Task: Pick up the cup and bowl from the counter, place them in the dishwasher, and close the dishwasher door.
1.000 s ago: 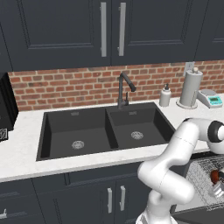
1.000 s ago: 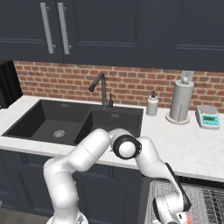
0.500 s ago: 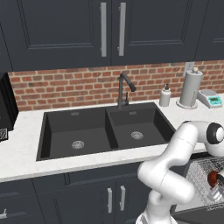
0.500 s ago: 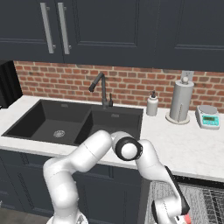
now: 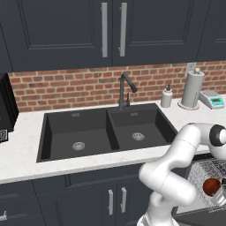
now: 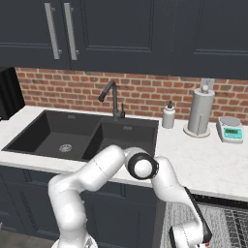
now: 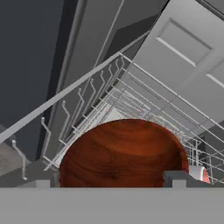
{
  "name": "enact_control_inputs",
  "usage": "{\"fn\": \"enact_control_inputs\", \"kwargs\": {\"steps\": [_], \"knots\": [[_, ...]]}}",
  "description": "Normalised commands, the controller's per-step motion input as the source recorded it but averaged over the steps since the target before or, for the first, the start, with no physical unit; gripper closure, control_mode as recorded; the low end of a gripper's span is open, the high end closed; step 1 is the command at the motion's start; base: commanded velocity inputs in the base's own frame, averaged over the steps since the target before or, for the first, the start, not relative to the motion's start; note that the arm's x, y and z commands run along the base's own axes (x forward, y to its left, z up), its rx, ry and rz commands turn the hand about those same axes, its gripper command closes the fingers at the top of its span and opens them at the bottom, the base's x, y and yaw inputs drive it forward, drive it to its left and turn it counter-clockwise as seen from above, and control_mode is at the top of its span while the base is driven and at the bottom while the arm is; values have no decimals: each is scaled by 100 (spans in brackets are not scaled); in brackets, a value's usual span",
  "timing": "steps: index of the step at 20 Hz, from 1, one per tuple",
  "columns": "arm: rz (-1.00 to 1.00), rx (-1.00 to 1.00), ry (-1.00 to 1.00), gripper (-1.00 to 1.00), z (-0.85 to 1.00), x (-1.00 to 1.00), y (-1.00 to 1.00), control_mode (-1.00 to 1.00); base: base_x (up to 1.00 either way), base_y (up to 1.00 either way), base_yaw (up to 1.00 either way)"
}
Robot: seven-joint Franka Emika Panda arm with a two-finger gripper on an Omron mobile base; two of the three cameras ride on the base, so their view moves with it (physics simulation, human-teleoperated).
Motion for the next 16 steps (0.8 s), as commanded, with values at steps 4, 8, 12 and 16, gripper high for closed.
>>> {"fn": "enact_control_inputs", "kwargs": {"steps": [4, 8, 12, 16], "knots": [[0, 0, -5, -100, 21, -24, 0, -100, 0, 0, 0], [-1, 0, 3, -100, 56, -11, -6, -100, 0, 0, 0], [-12, 0, 40, -100, 91, -16, 0, -100, 0, 0, 0], [-19, 0, 62, -100, 97, -16, -20, -100, 0, 0, 0]]}}
